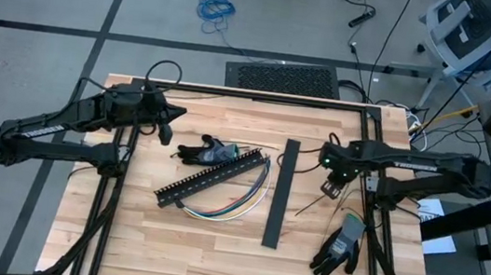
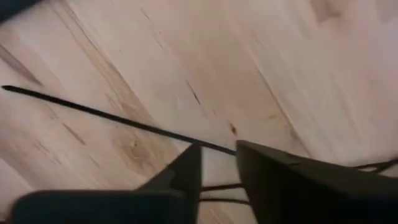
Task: Ziptie cables
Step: Wrap the cable wires with black zip tie
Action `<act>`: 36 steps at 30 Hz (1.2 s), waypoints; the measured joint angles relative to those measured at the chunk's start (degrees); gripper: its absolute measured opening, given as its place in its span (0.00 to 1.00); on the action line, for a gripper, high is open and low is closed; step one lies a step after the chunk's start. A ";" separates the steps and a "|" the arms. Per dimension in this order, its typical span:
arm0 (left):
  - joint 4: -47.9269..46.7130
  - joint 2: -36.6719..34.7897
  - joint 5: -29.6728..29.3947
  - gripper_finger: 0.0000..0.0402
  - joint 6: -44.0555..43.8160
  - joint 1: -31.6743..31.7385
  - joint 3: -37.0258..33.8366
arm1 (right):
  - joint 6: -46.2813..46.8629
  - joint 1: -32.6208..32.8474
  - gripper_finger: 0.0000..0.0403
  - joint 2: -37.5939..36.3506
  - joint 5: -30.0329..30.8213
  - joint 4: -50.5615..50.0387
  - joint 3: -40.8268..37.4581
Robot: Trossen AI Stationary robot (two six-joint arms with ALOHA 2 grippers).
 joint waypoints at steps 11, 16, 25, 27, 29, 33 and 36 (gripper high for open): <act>0.21 0.00 -3.78 0.00 -6.04 -0.02 0.00 | 7.75 -2.74 0.54 19.90 3.59 -6.94 -0.07; 0.37 0.00 -4.60 0.00 -6.07 -0.02 0.00 | 6.39 -2.72 0.51 23.19 5.16 -3.41 0.09; 0.04 0.00 -4.64 0.00 -6.06 -0.02 0.00 | 2.03 -3.39 0.45 23.33 5.04 -1.71 0.04; 0.02 0.00 -4.64 0.00 -6.04 -0.02 0.00 | 1.92 -3.36 0.44 23.34 5.08 -1.52 0.09; 0.00 0.00 -4.64 0.00 -6.04 -0.02 0.00 | 1.47 -3.35 0.44 23.42 5.23 -1.40 0.43; -0.07 0.00 -4.64 0.00 -6.02 -0.02 0.00 | 0.36 -3.35 0.44 23.52 6.40 -0.06 1.65; -0.15 0.00 -4.64 0.00 -6.02 -0.02 0.00 | 2.19 -3.39 0.44 23.45 6.74 1.40 2.19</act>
